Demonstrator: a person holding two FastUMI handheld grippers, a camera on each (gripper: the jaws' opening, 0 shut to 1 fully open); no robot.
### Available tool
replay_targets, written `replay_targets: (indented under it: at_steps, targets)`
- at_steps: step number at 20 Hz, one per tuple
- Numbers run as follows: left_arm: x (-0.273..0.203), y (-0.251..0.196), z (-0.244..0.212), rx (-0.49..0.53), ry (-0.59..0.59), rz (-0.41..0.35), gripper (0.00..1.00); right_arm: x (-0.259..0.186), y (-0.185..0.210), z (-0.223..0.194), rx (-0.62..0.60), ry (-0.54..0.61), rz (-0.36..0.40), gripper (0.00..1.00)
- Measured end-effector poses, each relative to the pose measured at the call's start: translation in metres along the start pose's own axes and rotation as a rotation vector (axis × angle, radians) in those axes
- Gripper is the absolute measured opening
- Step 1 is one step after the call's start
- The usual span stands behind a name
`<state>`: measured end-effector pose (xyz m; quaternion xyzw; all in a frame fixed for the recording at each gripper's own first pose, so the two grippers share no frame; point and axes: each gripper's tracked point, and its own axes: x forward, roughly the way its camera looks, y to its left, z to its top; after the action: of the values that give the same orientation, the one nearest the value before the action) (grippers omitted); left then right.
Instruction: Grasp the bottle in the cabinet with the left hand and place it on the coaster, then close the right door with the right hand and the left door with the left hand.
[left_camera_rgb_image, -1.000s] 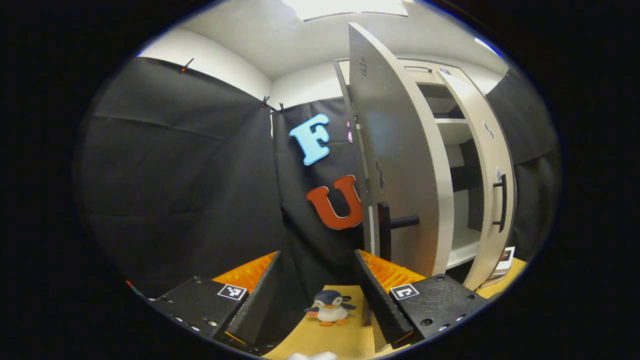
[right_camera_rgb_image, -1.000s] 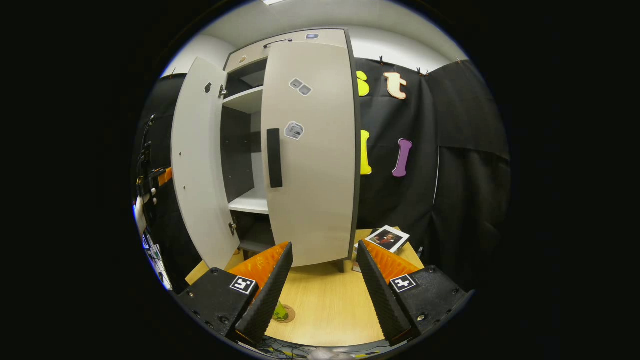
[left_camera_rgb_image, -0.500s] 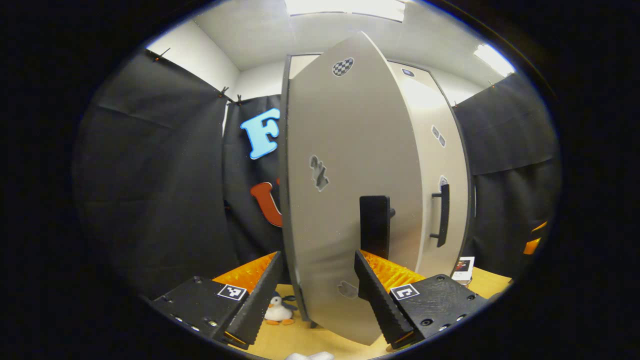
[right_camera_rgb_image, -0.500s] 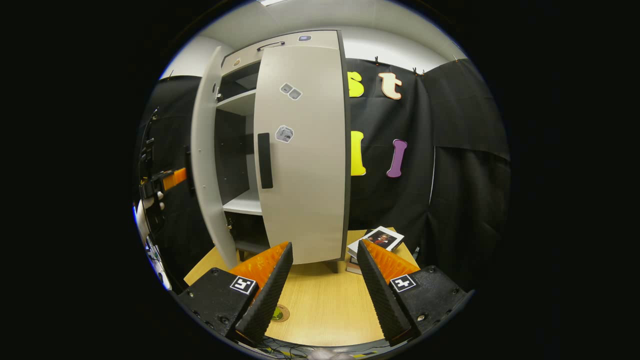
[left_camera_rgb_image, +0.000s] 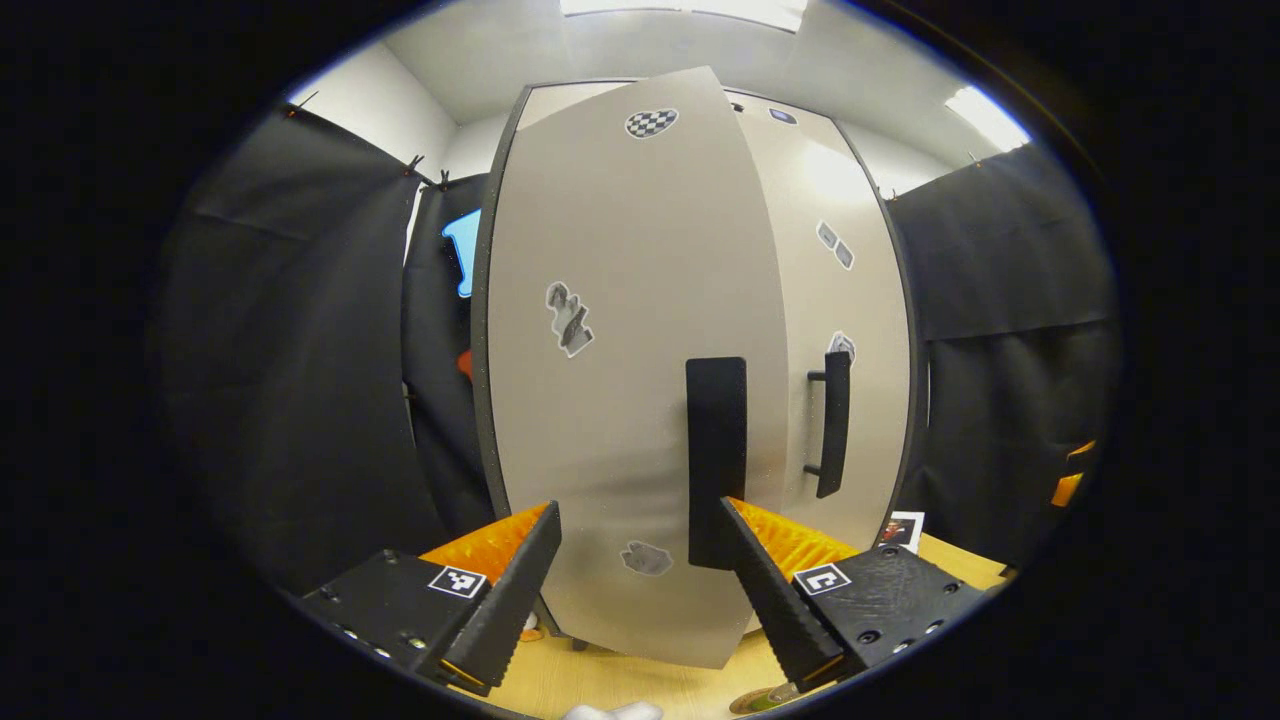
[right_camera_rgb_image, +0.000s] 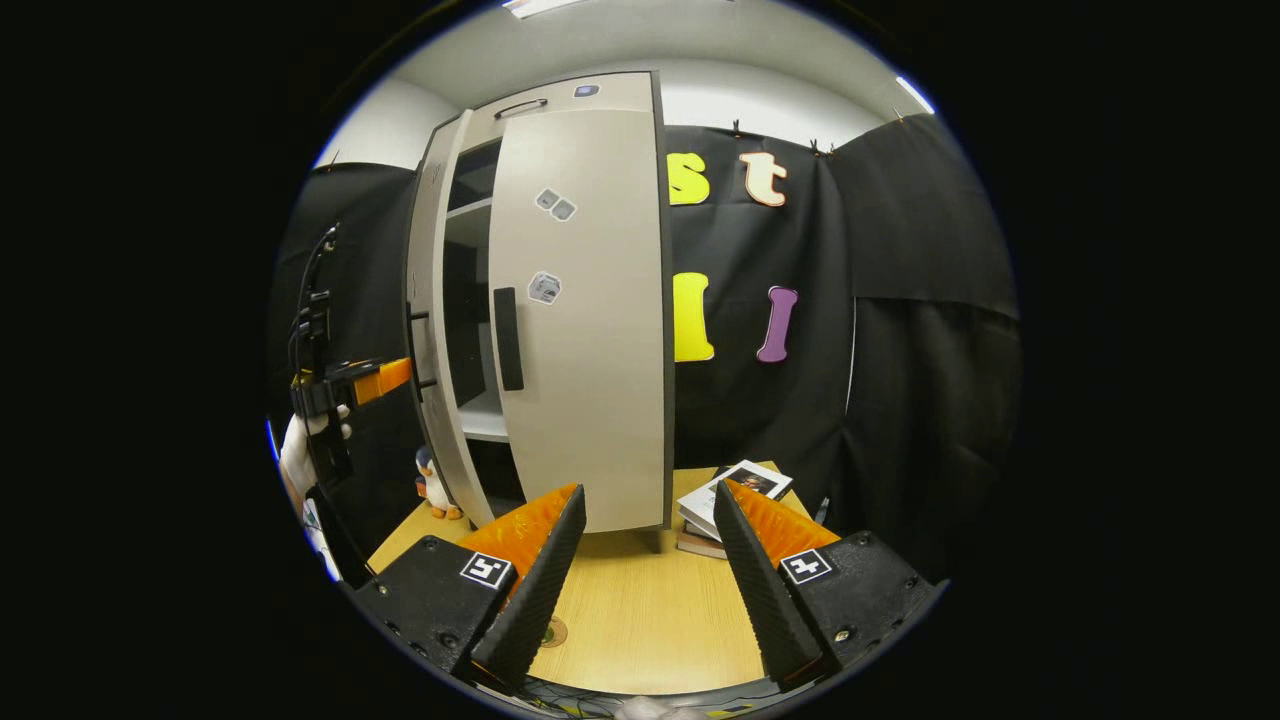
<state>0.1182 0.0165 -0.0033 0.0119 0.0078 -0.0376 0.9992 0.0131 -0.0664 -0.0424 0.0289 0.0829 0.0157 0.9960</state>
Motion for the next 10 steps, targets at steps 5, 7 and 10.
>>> replay_targets:
  at_steps: [5,7,10]
  targets:
    - [-0.035,0.007,0.006,0.032,-0.022,0.032,0.96,0.002,0.01,0.001,-0.006,0.003,0.015,0.8]
    - [-0.054,0.011,0.005,0.037,-0.022,0.045,0.96,0.001,0.015,0.012,0.017,-0.022,0.01,0.8]
    - [-0.083,0.013,-0.002,0.048,-0.006,0.063,0.96,0.0,0.027,0.028,0.037,-0.067,0.023,0.8]
